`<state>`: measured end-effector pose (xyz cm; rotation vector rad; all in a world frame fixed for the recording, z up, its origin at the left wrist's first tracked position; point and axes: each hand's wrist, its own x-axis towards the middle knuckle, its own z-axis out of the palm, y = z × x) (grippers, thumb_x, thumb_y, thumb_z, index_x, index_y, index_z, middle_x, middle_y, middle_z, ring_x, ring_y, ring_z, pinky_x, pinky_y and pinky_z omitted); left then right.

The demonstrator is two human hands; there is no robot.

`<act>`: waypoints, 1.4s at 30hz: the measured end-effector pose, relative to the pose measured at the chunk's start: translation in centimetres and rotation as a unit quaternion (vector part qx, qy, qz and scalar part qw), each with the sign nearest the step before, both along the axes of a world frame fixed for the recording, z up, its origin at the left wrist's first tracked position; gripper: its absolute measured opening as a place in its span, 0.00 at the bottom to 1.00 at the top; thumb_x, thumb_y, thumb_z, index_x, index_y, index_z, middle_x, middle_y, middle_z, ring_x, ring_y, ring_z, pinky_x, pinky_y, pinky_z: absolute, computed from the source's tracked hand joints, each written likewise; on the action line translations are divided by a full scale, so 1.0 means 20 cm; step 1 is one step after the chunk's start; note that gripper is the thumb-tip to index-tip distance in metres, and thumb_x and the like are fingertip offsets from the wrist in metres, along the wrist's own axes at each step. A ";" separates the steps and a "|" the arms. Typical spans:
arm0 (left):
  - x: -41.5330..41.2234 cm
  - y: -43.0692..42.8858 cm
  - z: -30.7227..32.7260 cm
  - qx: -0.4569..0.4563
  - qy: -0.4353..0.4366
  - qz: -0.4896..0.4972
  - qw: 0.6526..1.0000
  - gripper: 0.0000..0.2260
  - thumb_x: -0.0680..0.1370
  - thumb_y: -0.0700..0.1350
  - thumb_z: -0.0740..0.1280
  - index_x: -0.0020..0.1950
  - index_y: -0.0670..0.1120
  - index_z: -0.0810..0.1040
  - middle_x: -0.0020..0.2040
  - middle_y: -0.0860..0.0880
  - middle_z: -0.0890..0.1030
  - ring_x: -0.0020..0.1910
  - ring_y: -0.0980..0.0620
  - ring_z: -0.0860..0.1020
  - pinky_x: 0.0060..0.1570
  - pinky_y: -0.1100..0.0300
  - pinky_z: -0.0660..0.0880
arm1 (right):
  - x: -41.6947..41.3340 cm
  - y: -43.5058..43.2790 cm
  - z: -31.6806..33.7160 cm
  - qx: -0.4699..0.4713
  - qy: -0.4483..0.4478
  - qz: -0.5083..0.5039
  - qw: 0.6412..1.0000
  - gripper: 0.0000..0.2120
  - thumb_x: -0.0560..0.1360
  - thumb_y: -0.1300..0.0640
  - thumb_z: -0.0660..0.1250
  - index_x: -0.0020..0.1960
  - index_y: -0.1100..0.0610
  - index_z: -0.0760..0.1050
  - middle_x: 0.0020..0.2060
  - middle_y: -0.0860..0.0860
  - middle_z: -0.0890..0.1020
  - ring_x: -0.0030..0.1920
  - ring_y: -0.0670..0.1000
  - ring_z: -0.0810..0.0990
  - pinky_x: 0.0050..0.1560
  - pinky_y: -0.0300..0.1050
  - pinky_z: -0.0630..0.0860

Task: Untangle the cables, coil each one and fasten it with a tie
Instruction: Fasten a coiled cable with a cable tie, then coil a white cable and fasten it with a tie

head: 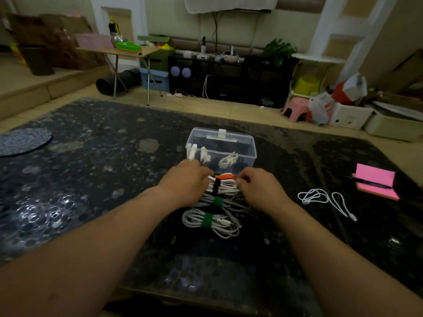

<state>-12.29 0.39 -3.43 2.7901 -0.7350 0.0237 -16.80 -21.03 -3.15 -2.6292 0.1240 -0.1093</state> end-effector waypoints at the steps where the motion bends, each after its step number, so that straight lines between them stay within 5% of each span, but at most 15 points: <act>1: -0.01 0.00 0.00 0.010 -0.008 0.011 1.000 0.18 0.87 0.51 0.56 0.74 0.55 0.77 0.63 0.43 0.76 0.65 0.39 0.73 0.62 0.43 0.75 | 0.00 -0.01 0.00 0.002 0.002 0.001 1.000 0.08 0.83 0.51 0.65 0.46 0.45 0.77 0.46 0.46 0.80 0.43 0.45 0.77 0.46 0.45 0.72; 5: -0.01 -0.04 0.02 -0.027 -0.062 0.031 0.997 0.18 0.86 0.54 0.57 0.72 0.54 0.79 0.65 0.45 0.76 0.66 0.39 0.73 0.63 0.41 0.74 | -0.02 -0.04 0.02 -0.008 -0.024 -0.003 1.000 0.09 0.84 0.50 0.63 0.48 0.47 0.79 0.48 0.48 0.81 0.47 0.49 0.78 0.49 0.48 0.75; 11: -0.06 -0.14 0.07 -0.107 -0.117 -0.023 0.987 0.14 0.84 0.54 0.60 0.60 0.51 0.83 0.55 0.48 0.79 0.57 0.43 0.76 0.57 0.43 0.76 | -0.09 -0.17 0.05 -0.029 -0.033 -0.040 0.998 0.08 0.83 0.50 0.64 0.50 0.50 0.82 0.51 0.50 0.85 0.52 0.54 0.82 0.53 0.49 0.78; 17: -0.09 -0.04 0.29 -0.188 -0.055 -0.008 0.981 0.14 0.85 0.51 0.62 0.50 0.45 0.83 0.47 0.48 0.81 0.46 0.50 0.78 0.49 0.52 0.76 | -0.17 -0.19 0.09 -0.026 -0.050 -0.016 0.998 0.05 0.82 0.53 0.69 0.51 0.50 0.84 0.50 0.53 0.87 0.51 0.55 0.83 0.51 0.45 0.73; 22: -0.14 0.22 0.27 -0.235 -0.031 0.057 0.970 0.11 0.85 0.50 0.65 0.50 0.46 0.83 0.41 0.49 0.82 0.38 0.54 0.78 0.38 0.59 0.72 | -0.19 -0.13 0.16 -0.021 -0.053 -0.001 0.998 0.03 0.83 0.51 0.67 0.52 0.46 0.80 0.47 0.48 0.82 0.44 0.45 0.77 0.46 0.46 0.71; 26: -0.14 0.13 0.23 -0.256 -0.021 0.042 0.966 0.07 0.84 0.48 0.68 0.50 0.50 0.85 0.43 0.50 0.84 0.42 0.54 0.81 0.41 0.61 0.73 | -0.17 -0.33 0.16 -0.023 -0.061 -0.049 0.997 0.06 0.83 0.51 0.66 0.53 0.48 0.82 0.48 0.47 0.84 0.48 0.50 0.81 0.51 0.49 0.77; 30: -0.19 -0.18 0.26 -0.240 -0.038 -0.026 0.970 0.07 0.83 0.49 0.67 0.51 0.50 0.84 0.46 0.54 0.82 0.46 0.55 0.80 0.44 0.63 0.72 | -0.19 -0.66 0.15 0.004 -0.038 -0.159 0.987 0.07 0.82 0.54 0.65 0.56 0.49 0.81 0.54 0.51 0.85 0.50 0.53 0.82 0.51 0.48 0.77; 33: -0.25 -0.39 0.27 -0.199 -0.041 -0.109 0.973 0.08 0.83 0.49 0.65 0.53 0.50 0.84 0.49 0.52 0.81 0.50 0.53 0.78 0.53 0.52 0.76 | -0.22 -0.93 0.11 -0.007 0.020 -0.242 0.970 0.12 0.80 0.56 0.66 0.60 0.57 0.83 0.61 0.59 0.85 0.61 0.60 0.82 0.59 0.49 0.75; 38: -0.29 -0.58 0.27 -0.213 -0.035 -0.153 0.964 0.09 0.85 0.50 0.64 0.55 0.52 0.83 0.50 0.55 0.79 0.52 0.56 0.76 0.55 0.55 0.75 | -0.22 -1.10 -0.07 -0.044 0.176 -0.282 0.942 0.23 0.79 0.44 0.72 0.61 0.64 0.81 0.60 0.63 0.83 0.59 0.62 0.82 0.54 0.48 0.76; 42: -0.30 -0.65 0.25 -0.223 -0.037 -0.159 0.961 0.09 0.85 0.50 0.63 0.54 0.53 0.83 0.48 0.56 0.79 0.49 0.57 0.76 0.52 0.56 0.75 | -0.18 -1.07 -0.12 -0.044 0.181 -0.289 0.939 0.10 0.79 0.55 0.72 0.44 0.61 0.78 0.50 0.61 0.83 0.47 0.60 0.82 0.48 0.47 0.75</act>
